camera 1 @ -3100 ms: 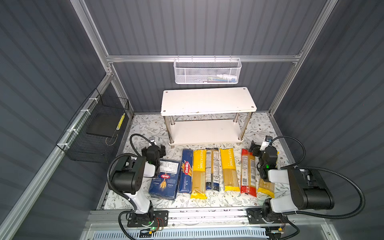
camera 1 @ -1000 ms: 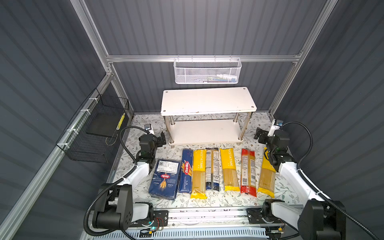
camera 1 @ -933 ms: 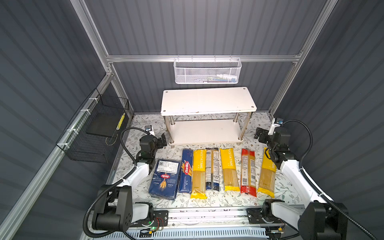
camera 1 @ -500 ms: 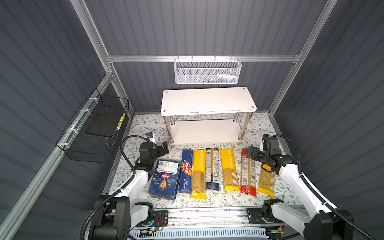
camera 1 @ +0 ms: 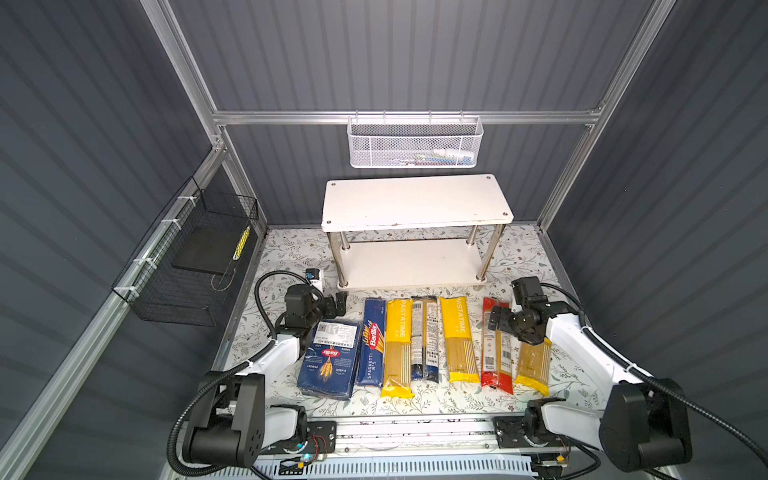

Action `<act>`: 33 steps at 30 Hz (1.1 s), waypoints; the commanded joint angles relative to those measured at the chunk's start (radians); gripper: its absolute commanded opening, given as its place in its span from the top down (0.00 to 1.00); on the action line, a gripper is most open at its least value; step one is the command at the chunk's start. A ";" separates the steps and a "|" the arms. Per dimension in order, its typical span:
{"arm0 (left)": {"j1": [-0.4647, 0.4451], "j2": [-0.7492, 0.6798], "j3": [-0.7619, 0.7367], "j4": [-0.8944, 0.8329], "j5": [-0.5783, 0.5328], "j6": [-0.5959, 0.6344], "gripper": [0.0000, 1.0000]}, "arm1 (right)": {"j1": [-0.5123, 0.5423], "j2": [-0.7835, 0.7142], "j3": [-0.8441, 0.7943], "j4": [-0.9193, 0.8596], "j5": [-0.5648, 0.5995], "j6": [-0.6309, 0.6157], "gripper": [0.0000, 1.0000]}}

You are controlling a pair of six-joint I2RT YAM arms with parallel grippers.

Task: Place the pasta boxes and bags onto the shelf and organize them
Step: 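Move the right gripper down over the red-topped spaghetti bag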

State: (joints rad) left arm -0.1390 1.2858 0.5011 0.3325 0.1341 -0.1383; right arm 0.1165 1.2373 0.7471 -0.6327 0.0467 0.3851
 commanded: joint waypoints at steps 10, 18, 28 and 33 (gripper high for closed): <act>-0.014 -0.022 0.010 0.009 0.020 0.032 0.00 | 0.011 0.079 0.005 0.008 0.000 -0.013 0.01; -0.014 -0.032 0.002 0.015 0.015 0.031 0.01 | 0.011 0.126 0.018 -0.022 -0.037 -0.005 0.01; -0.016 -0.026 0.007 0.013 0.016 0.031 0.00 | 0.015 0.138 0.014 -0.027 -0.041 0.048 0.01; -0.016 -0.032 0.001 0.016 0.015 0.032 0.00 | 0.025 0.174 0.030 -0.053 -0.029 0.066 0.01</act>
State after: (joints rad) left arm -0.1501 1.2716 0.5045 0.3355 0.1505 -0.1234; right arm 0.1329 1.3914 0.7521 -0.6472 0.0174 0.4236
